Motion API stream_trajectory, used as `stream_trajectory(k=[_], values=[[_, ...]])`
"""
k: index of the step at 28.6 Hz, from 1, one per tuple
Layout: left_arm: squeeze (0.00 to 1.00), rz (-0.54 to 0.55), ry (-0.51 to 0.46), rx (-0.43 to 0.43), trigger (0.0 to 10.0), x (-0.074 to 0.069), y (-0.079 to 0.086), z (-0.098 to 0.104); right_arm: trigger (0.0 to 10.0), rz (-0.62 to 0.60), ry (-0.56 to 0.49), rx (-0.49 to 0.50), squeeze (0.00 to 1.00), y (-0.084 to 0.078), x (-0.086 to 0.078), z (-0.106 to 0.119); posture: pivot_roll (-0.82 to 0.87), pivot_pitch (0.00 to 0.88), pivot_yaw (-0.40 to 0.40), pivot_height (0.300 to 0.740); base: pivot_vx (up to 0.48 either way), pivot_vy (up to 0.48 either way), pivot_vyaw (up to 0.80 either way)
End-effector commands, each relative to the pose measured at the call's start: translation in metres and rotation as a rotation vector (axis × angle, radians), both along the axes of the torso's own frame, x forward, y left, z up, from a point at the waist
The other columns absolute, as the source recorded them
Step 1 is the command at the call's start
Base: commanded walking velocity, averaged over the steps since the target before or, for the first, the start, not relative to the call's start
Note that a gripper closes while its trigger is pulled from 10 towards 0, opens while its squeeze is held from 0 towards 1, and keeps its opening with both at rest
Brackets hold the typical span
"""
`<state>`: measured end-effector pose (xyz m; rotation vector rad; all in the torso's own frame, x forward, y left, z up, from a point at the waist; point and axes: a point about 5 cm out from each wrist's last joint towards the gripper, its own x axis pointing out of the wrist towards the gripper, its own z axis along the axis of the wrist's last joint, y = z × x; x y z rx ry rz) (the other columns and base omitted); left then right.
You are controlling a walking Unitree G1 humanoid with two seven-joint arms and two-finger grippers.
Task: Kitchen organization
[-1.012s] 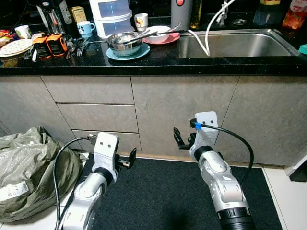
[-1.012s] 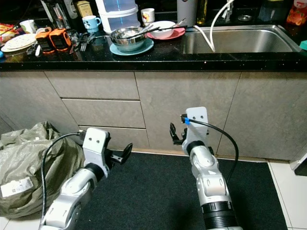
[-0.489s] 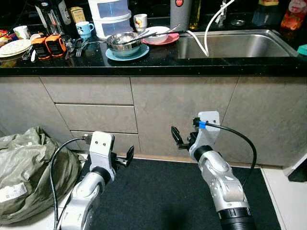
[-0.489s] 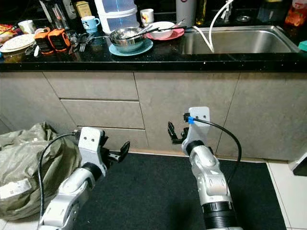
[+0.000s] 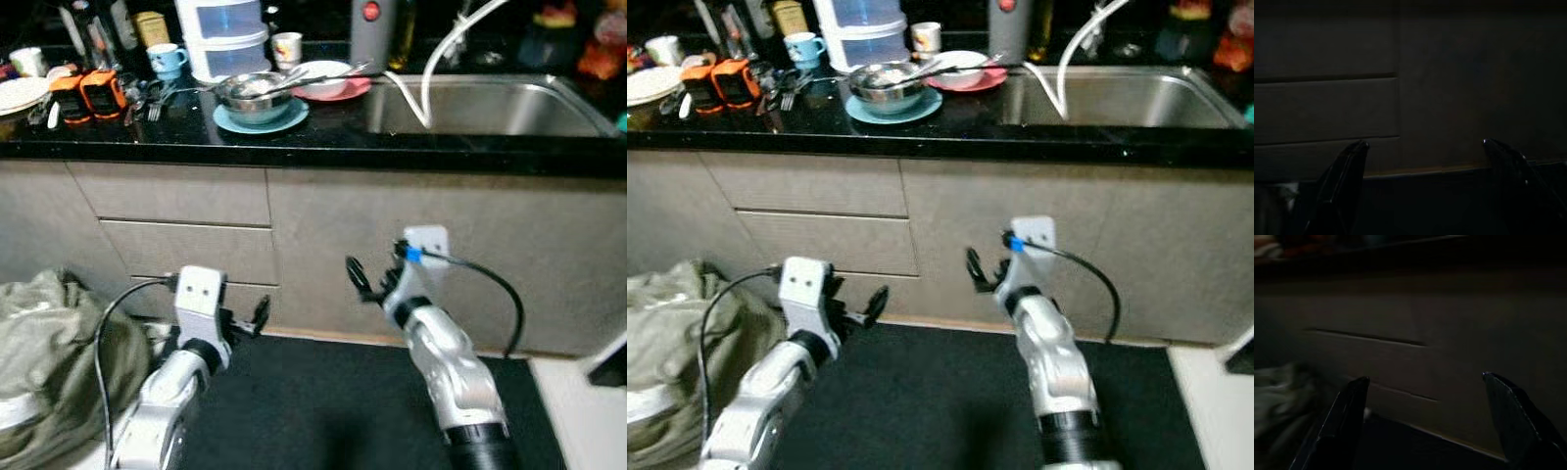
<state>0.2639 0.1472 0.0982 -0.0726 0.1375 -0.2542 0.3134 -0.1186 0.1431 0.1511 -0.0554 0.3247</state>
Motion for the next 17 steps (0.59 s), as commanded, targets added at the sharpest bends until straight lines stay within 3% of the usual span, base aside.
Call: stream_trajectory(k=[1,10,13,14,15,17], values=[[0.0,0.005,0.017,-0.009,10.0,-0.004,0.001,-0.002,10.0,-0.006,-0.014,0.046,0.0,-0.006,0.0,0.004,0.02,0.0,0.069,0.74,0.304,0.0,0.0],[0.0,0.029,0.013,0.015,10.0,-0.011,0.012,0.0,10.0,0.122,-0.101,0.089,0.0,0.002,-0.003,0.025,0.04,0.0,0.07,0.74,0.305,0.0,0.0],[0.0,0.035,0.012,0.02,10.0,-0.012,0.015,0.001,10.0,0.186,-0.131,0.134,0.0,0.009,-0.004,0.037,0.04,0.0,0.07,0.74,0.307,0.0,0.0],[0.0,0.038,0.012,0.022,10.0,-0.012,0.016,0.002,10.0,0.228,-0.157,0.192,0.0,0.012,-0.005,0.048,0.04,0.0,0.07,0.74,0.311,0.0,0.0],[0.0,0.041,0.008,0.026,10.0,-0.013,0.017,0.003,10.0,0.304,-0.224,0.346,1.0,0.015,-0.009,0.073,0.05,0.0,0.07,0.74,0.315,0.0,0.0],[0.0,0.041,0.008,0.026,10.0,-0.013,0.017,0.003,10.0,0.304,-0.224,0.346,1.0,0.015,-0.009,0.073,0.05,0.0,0.07,0.74,0.315,0.0,0.0]])
